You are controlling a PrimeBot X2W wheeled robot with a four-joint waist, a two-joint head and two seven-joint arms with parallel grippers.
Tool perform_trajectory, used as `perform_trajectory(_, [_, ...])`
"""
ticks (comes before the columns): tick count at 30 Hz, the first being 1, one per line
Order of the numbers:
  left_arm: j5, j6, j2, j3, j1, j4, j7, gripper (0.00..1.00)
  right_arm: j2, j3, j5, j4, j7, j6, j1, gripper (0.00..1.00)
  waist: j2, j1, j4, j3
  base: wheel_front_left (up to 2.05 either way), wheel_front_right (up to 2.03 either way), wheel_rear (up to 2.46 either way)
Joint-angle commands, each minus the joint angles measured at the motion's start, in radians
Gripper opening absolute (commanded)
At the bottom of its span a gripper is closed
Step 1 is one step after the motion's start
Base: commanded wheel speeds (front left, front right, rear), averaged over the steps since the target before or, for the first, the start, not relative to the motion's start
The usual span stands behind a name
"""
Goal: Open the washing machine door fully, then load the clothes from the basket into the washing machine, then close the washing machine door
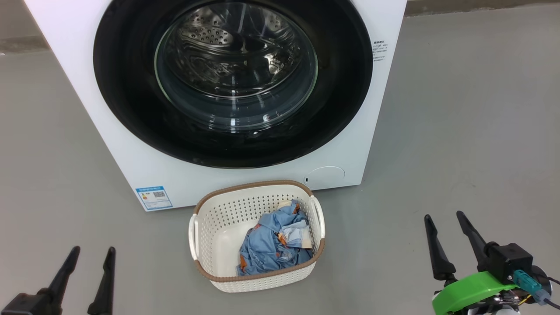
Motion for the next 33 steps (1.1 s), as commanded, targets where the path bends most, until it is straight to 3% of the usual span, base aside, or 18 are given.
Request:
perform_trajectory(1, [0.011,-0.003,0.029,0.047,-0.021,-0.019,-0.010,1.00,-0.010,0.019,-0.005,-0.024,-0.012,-0.001,-0.044,1.00,0.0000,0.0000,0.000,0.001,0.00,0.00,0.00])
perform_trajectory(13, [0.007,-0.003,-0.007,0.105,-0.027,0.031,-0.010,1.00,-0.010,-0.026,0.013,-0.030,-0.012,-0.001,-0.041,1.00,0.0000,0.0000,0.003,-0.003,0.00,0.00,0.00])
perform_trajectory(33, [-0.006,-0.003,0.008,0.096,-0.041,0.045,-0.010,1.00,-0.010,-0.030,0.031,-0.026,-0.012,-0.001,-0.040,1.00,0.0000,0.0000,0.012,-0.002,0.06,0.06,-0.11])
